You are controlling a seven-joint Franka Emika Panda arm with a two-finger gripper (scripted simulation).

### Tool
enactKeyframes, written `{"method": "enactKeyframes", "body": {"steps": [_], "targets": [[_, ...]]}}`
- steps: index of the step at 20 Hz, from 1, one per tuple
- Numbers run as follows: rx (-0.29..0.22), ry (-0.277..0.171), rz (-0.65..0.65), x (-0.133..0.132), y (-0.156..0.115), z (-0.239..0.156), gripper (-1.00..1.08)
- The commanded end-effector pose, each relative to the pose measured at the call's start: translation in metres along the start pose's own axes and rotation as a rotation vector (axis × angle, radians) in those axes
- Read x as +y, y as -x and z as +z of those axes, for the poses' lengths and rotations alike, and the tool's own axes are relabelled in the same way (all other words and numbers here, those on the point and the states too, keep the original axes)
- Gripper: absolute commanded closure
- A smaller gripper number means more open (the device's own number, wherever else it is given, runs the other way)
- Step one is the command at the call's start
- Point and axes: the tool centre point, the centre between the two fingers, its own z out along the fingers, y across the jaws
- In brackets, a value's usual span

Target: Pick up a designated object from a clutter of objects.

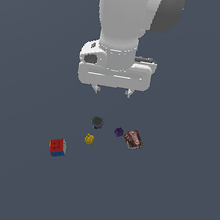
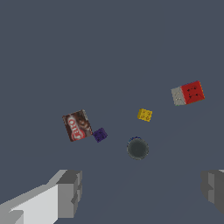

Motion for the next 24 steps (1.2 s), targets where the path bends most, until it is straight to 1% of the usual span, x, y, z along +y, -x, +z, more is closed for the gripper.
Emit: {"method": "enactKeyframes", "body": {"steps": [1,6,11,17,24], "targets": [[0.000,0.001,-0.008,-0.001,-0.001,0.004,-0.92],[-0.001,0.008,-0.045,-0.004,-0.003,0.023,-0.92],[-0.003,0.017,-0.112,-0.011,-0.006,0.055,-0.92],[-0.005,0.030,-0.232,-0.023,-0.006,0.111,-0.92],[-0.008,0.036,-0.389,-0.041,0.005,0.180,-0.92]]}}
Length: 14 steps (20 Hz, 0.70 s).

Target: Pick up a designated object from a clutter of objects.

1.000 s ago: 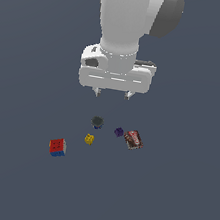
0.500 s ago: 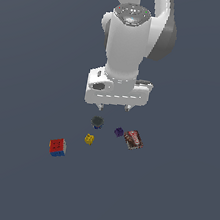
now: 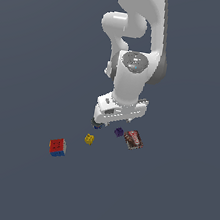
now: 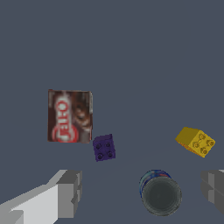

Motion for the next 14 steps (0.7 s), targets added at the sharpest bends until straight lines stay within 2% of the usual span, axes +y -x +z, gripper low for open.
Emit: {"method": "enactKeyframes", "body": {"steps": [1,7,14], "targets": [[0.001,0.001,-0.052,-0.008,0.002,0.021,-0.92],[0.003,-0.001,-0.140,-0.023,0.009,0.057,-0.92],[0.004,-0.004,-0.188,-0.032,0.014,0.075,-0.92]]}}
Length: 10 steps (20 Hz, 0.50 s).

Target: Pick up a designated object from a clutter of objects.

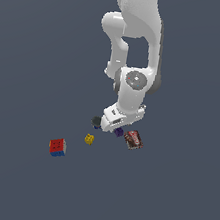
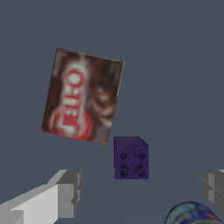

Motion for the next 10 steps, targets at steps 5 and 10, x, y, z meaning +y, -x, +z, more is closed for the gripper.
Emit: {"method": "enactKeyframes", "body": {"steps": [5,10], "targets": [[0.000,0.000,-0.006,-0.001,0.000,0.004,-0.92],[0.000,0.000,-0.007,-0.001,0.001,0.017,-0.92]]}}
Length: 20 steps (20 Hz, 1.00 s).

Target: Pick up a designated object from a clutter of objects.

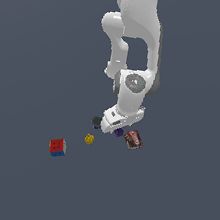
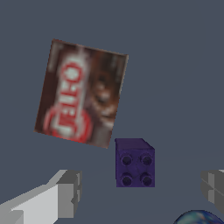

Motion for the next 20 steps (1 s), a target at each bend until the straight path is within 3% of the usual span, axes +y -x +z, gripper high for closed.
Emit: {"method": "enactKeyframes", "body": {"steps": [1,12,13,20], "targets": [[-0.001,0.000,-0.001,0.000,0.001,0.009,-0.92],[0.000,0.000,-0.003,0.000,0.001,0.042,-0.92],[0.000,0.000,-0.003,0.000,0.001,0.042,1.08],[0.000,0.000,-0.003,0.000,0.001,0.042,1.08]]}}
